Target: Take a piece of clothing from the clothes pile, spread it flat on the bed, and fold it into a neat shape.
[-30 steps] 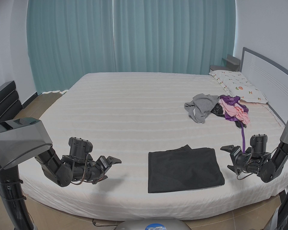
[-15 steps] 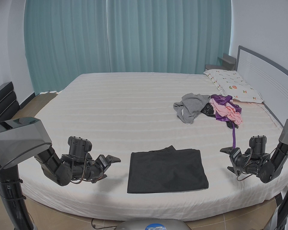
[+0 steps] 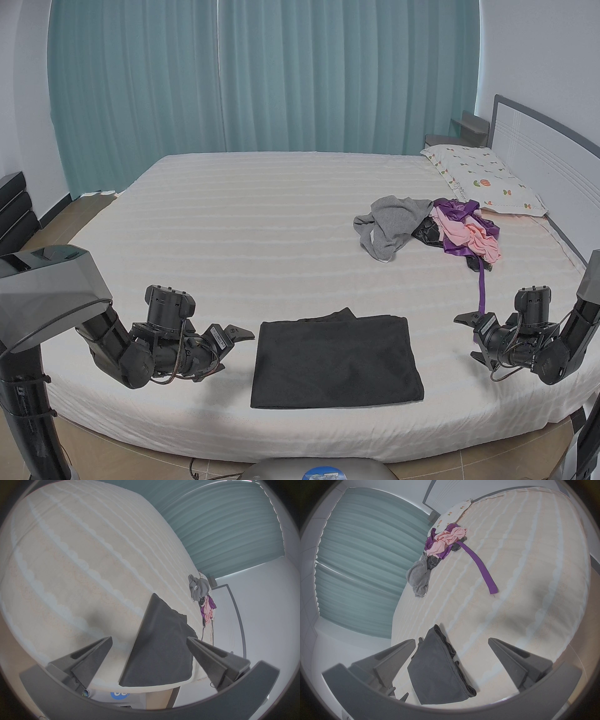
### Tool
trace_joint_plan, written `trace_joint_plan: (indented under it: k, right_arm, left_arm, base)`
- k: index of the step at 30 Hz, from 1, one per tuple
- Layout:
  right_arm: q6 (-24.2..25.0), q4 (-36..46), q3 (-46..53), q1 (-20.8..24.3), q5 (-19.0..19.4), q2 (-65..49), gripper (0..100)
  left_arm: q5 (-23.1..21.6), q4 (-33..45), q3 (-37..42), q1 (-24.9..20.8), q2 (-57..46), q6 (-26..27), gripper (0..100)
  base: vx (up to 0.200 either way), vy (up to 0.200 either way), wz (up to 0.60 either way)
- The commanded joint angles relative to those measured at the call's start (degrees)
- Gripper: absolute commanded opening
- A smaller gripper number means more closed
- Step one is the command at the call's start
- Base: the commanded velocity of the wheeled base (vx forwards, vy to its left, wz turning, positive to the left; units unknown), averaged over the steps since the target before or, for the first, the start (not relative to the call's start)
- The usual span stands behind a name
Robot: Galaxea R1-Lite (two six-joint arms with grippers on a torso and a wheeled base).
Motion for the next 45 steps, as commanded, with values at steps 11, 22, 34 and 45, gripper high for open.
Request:
trace_joint_plan:
  k: [11,22,34,45]
  right_arm:
    - [-1.2,-5.9,2.6,1.9,-0.6,1.4,100]
    - [-2.5,-13.5,5.4,2.7,-0.7,3.2,100]
    - [-2.5,-13.7,5.3,2.2,-0.7,3.3,100]
    - [-2.5,-13.7,5.4,2.2,-0.7,3.2,100]
  left_arm:
    - [0.0,-1.8,-2.1,-1.9,6.2,14.6,100]
    - [1.1,-4.1,-9.2,-4.6,12.7,19.5,100]
    - [0.7,-13.3,-5.5,-4.8,13.8,19.3,100]
    - [1.5,-14.2,-5.3,-5.1,14.1,19.0,0]
  base:
    - [0.000,0.000,0.00]
    - [0.000,0.000,0.00]
    - [0.000,0.000,0.00]
    - [0.000,0.000,0.00]
